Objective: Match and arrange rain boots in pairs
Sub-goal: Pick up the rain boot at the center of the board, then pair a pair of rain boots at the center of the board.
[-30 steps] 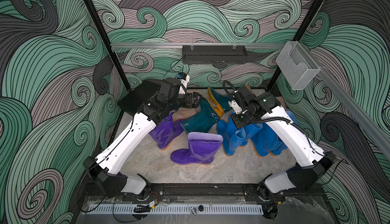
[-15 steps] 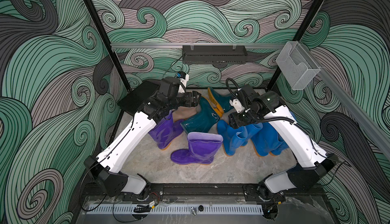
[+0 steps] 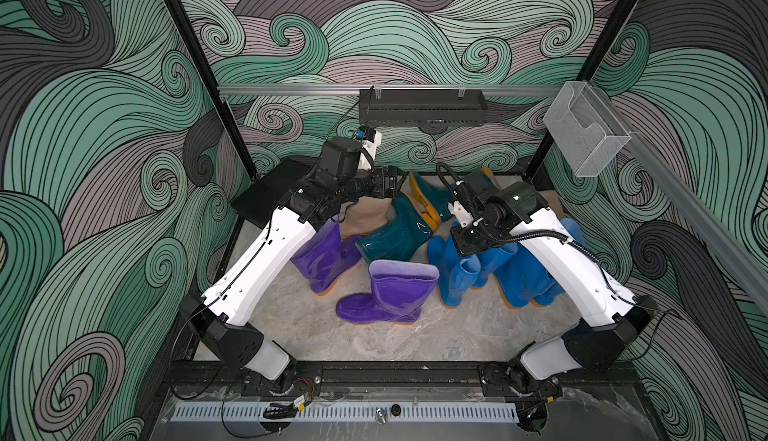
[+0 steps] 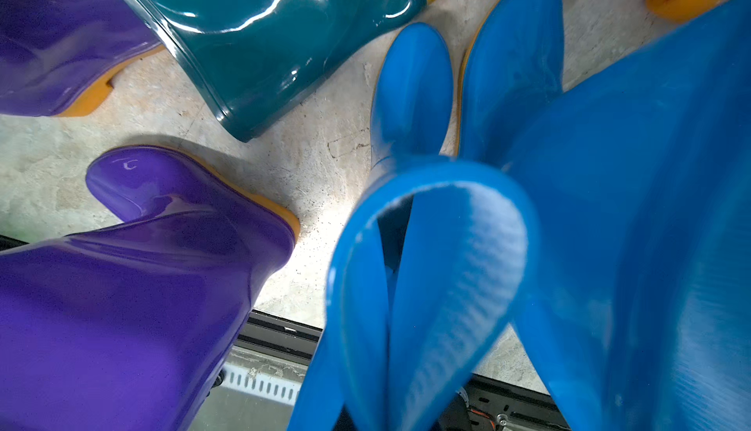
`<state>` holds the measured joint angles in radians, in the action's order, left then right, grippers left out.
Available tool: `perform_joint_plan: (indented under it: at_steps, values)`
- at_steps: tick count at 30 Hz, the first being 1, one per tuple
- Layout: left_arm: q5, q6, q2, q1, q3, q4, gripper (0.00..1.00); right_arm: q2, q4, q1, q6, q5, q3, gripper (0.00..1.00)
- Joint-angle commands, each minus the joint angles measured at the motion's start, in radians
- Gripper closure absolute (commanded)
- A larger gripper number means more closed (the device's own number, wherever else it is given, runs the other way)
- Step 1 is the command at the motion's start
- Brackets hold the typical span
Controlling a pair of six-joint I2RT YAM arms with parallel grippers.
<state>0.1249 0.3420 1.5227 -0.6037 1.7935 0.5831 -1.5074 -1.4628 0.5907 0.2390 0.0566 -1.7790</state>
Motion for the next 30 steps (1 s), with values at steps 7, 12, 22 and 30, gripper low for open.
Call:
perform_joint_plan:
  at_steps: [7, 12, 22, 30]
  values:
    - [-0.039, -0.041, 0.043, -0.102, 0.144, -0.017, 0.15, 0.276, 0.253, 0.007, -0.22, 0.181, -0.253, 1.0]
    - [-0.047, -0.062, 0.039, -0.156, 0.14, -0.069, 0.15, 0.291, 0.553, -0.015, -0.402, 0.262, -0.235, 1.0]
    - [0.043, -0.038, 0.115, -0.269, 0.109, -0.091, 0.15, 0.07, 0.794, -0.18, -0.525, 0.239, -0.437, 1.0]
    - [0.088, 0.01, 0.271, -0.358, 0.138, -0.107, 0.07, -0.088, 0.741, -0.256, -0.425, 0.314, -0.561, 1.0]
